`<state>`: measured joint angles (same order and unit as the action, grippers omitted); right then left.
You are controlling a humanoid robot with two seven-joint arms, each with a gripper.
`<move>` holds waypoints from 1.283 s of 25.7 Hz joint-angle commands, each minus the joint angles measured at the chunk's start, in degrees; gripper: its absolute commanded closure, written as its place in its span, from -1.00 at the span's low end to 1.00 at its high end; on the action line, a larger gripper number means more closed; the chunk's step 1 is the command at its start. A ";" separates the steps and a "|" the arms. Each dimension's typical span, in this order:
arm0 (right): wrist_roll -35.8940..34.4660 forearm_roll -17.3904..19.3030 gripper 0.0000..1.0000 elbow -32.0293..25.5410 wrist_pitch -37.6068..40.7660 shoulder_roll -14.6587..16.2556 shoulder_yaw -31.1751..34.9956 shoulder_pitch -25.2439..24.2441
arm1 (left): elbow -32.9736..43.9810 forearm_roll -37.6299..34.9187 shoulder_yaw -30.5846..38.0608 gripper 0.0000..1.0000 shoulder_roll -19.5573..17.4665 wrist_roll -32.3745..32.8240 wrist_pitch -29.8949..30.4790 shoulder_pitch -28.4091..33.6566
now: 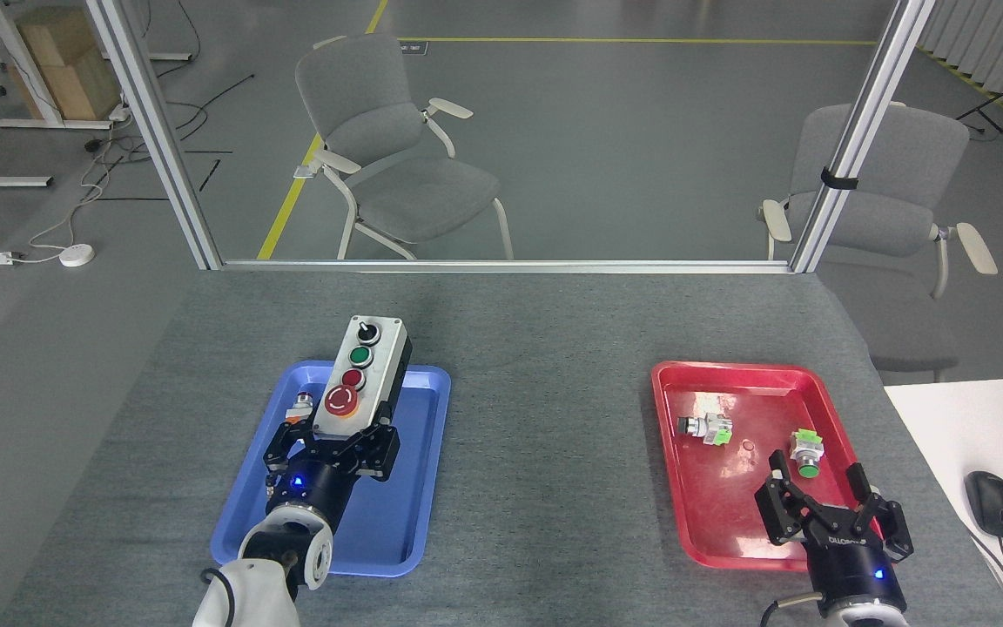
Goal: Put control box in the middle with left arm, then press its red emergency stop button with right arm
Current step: 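Lift the control box with the left gripper and carry it off the tray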
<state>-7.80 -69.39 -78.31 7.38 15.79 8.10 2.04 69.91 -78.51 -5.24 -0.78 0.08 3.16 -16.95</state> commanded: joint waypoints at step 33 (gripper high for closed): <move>0.24 0.05 -0.98 0.00 -0.18 0.03 0.07 0.16 | -19.90 -3.31 -34.84 -0.57 8.78 2.29 -11.95 -9.33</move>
<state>-7.80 -69.34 -78.31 7.19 15.82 8.17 2.26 49.99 -81.89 -38.88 8.02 2.28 -8.55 -26.23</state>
